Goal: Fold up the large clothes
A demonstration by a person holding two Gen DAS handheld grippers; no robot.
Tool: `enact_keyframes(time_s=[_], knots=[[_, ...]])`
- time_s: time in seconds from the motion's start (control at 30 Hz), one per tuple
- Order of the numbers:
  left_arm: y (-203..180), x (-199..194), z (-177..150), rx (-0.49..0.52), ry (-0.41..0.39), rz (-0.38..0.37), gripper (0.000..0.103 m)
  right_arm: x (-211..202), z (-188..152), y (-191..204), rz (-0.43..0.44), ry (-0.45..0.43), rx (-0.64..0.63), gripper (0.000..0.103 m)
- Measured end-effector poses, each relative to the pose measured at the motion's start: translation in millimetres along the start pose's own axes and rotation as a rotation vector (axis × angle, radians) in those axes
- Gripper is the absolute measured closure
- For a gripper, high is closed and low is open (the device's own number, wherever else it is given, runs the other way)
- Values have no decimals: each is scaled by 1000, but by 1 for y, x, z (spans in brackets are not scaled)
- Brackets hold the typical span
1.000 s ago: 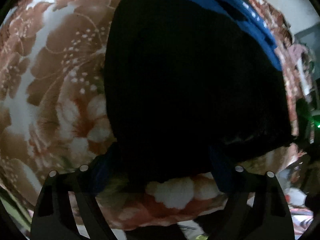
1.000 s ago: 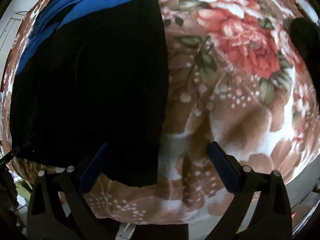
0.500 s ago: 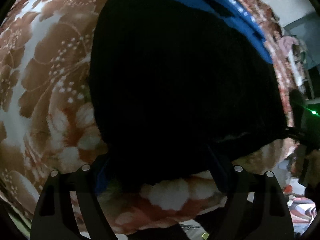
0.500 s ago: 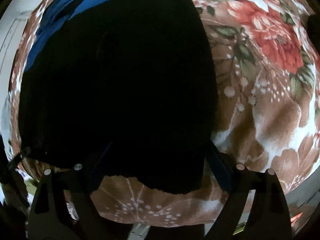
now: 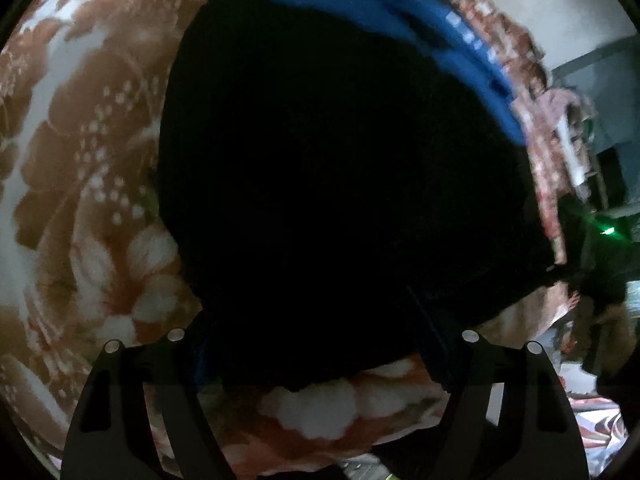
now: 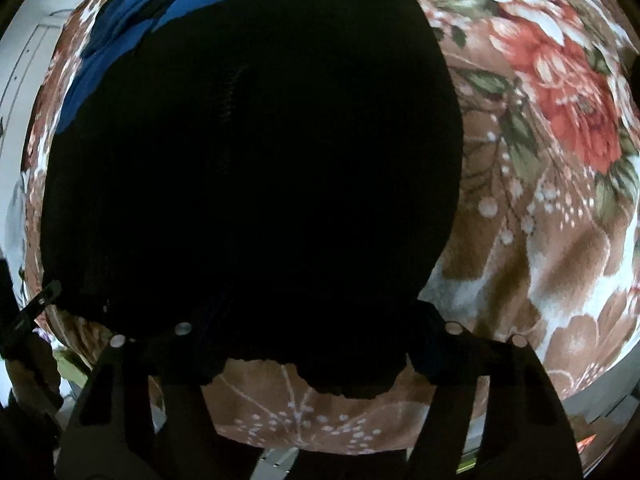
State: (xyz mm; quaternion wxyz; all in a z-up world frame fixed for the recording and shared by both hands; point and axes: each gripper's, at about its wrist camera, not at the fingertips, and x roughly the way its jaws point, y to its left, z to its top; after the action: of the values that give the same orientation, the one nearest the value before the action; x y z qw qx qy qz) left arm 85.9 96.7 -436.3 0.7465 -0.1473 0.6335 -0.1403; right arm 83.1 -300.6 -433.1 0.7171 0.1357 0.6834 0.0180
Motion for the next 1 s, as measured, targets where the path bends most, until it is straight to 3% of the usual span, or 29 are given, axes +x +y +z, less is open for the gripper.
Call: enact_keyframes(time_s=[0.07, 0.13, 0.17, 0.2, 0.23, 0.3, 0.43, 0.57, 0.63, 0.67, 0.77, 0.83, 0.9, 1.0], knots=[[4, 0, 1, 0, -7, -2, 34, 3, -8, 4, 10, -3, -1, 40], [2, -4, 3, -4, -12, -25, 52, 2, -9, 5, 13, -5, -1, 51], [3, -8, 2, -6, -10, -39, 53, -2, -9, 8, 13, -3, -8, 56], [4, -15, 1, -12, -16, -46, 51, -3, -11, 10, 7, -3, -15, 56], [4, -17, 1, -20, -22, -48, 32, -5, -11, 11, -2, 1, -19, 56], [4, -21, 3, -50, -21, -81, 19, -7, -10, 11, 3, 16, 4, 54], [10, -26, 8, -107, -29, -135, 18, -9, 5, 6, 57, 38, 80, 41], [30, -24, 13, -213, -48, -154, 22, -9, 10, -5, 103, 39, 132, 39], [35, -14, 14, -217, -14, -105, 59, -8, 11, -8, 106, 37, 127, 45], [36, -10, 13, -200, 0, -61, 66, -8, 10, -11, 99, 36, 117, 52], [31, -11, 13, -161, 1, -57, 76, -7, 6, 1, 40, 25, 37, 72], [22, -14, 14, -112, 4, -41, 83, -13, 6, 10, 28, 22, 5, 79], [11, -18, 18, -64, 4, -21, 85, -24, 6, 22, 7, 14, -36, 82], [-1, -32, 29, -30, -6, -66, 87, -49, 9, 41, 0, -19, -70, 83]])
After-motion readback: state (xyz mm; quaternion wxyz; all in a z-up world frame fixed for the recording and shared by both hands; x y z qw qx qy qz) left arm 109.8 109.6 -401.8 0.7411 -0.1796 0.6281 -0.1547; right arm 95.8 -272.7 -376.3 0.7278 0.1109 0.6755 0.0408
